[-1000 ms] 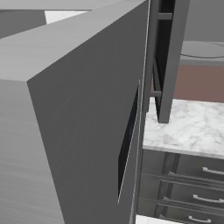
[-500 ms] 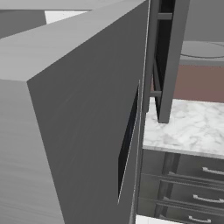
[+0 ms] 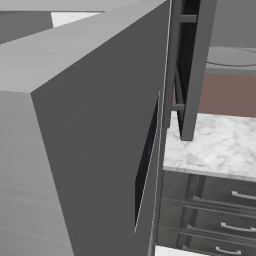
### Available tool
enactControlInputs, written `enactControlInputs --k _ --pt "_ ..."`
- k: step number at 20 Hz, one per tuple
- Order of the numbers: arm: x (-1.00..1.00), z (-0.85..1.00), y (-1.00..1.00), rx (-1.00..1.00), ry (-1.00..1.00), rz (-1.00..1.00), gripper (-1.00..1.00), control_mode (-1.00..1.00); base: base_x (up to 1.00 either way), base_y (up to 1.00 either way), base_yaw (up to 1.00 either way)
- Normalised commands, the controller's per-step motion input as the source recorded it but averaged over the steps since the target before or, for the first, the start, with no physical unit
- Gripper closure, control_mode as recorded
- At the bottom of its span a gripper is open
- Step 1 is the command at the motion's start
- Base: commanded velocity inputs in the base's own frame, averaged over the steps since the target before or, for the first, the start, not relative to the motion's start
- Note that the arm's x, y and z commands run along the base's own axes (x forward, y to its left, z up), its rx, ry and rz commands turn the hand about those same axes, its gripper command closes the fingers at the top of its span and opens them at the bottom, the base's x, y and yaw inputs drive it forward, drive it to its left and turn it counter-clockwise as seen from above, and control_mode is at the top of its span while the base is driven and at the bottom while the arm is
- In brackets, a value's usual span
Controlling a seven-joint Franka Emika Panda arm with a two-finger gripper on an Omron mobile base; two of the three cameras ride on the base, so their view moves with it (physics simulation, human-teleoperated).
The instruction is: Place the tupperware containing the fish and tomato meal in the microwave. Close the microwave door and press the start button to reheat the meal.
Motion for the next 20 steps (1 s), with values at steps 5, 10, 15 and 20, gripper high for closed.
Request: enactControlInputs --k 5,10,15,20 --pt "0.26 0.0 0.0 0.02 0.04 0.0 -1.0 -1.0 0.0 0.0 0.0" --pt "0.24 -0.02 0.0 0.0 0.0 0.0 -1.0 -1.0 0.0 0.0 0.0" --pt "0.22 -0.11 0.0 0.0 0.0 0.0 -1.0 -1.0 0.0 0.0 0.0" --pt "0.2 -0.19 0.0 0.0 0.0 0.0 -1.0 -1.0 0.0 0.0 0.0"
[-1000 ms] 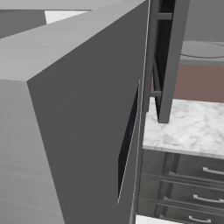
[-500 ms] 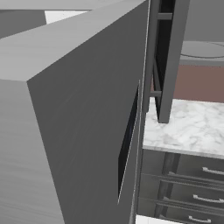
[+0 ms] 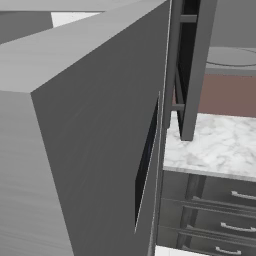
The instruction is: Place the tupperware containing the fish and tomato meal in the microwave. Close the microwave door and press the start button to reheat the meal.
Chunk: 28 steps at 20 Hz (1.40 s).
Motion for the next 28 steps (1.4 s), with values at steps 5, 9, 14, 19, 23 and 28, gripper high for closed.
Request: enactControlInputs --k 5,9,14,19,23,28 --pt "0.17 -0.23 0.0 0.0 0.02 0.0 -1.0 -1.0 0.0 0.0 0.0" --pt "0.17 -0.27 -0.01 0.0 0.02 0.0 -1.0 -1.0 0.0 0.0 0.0" --pt "0.15 -0.29 -0.02 0.0 0.04 -0.02 -1.0 -1.0 0.0 0.0 0.0" --pt "0.01 -0.34 0.0 0.0 0.08 -0.07 1.0 -1.0 0.0 0.0 0.0" --pt "-0.03 -0.33 0.0 0.0 0.07 -0.11 1.0 -1.0 0.0 0.0 0.0" --pt "0.0 -0.22 0.0 0.0 0.01 -0.08 1.0 -1.0 0.0 0.0 0.0"
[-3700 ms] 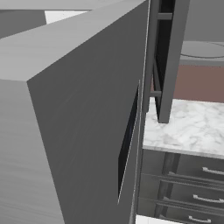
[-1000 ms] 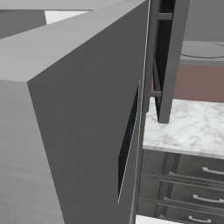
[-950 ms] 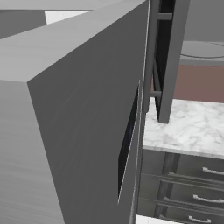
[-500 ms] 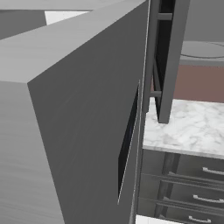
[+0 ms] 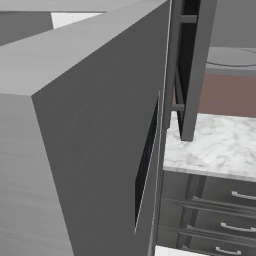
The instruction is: Place the tupperware containing the fish and tomato meal in the microwave. Close the microwave door and press the start button to reheat the meal.
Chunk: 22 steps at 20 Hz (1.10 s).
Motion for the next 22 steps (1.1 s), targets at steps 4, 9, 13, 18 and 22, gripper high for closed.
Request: enactControlInputs --k 4,9,13,18,22 --pt "0.0 -0.01 0.0 0.0 0.0 0.0 1.0 -1.0 0.0 0.0 0.0" --pt "-0.08 -0.01 0.0 0.0 0.0 0.0 1.0 -1.0 0.0 0.0 0.0" --pt "-0.4 0.0 0.02 0.0 0.0 0.0 1.0 -1.0 0.0 0.0 0.0" --pt "-0.62 0.0 0.14 0.0 0.0 0.0 1.0 -1.0 0.0 0.0 0.0" --pt "-0.81 0.0 0.36 0.0 0.0 0.0 1.0 -1.0 0.0 0.0 0.0"
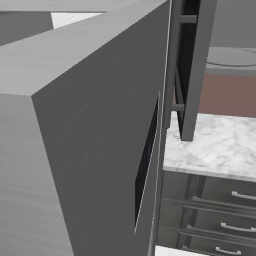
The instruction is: Place the tupperware containing the fish and tomato meal in the microwave. Close the microwave door and press the start button to reheat the meal.
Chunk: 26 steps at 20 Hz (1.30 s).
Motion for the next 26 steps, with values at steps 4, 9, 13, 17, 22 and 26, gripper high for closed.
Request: enactControlInputs --k 4,9,13,17,22,26 --pt "-0.97 0.05 0.38 0.0 0.0 0.0 1.0 -1.0 0.0 0.0 0.0" --pt "-0.97 0.26 0.24 0.0 0.0 0.0 1.0 -1.0 0.0 0.0 0.0" --pt "-0.93 0.48 0.03 0.0 0.02 -0.01 1.0 -1.0 0.0 0.0 0.0" --pt "-0.9 0.47 0.0 0.0 0.06 -0.02 1.0 -1.0 0.0 0.0 0.0" --pt "-0.91 0.49 0.0 0.0 0.03 -0.03 1.0 -1.0 0.0 0.0 0.0" --pt "-0.87 0.61 0.0 0.0 0.0 -0.03 1.0 -1.0 0.0 0.0 0.0"
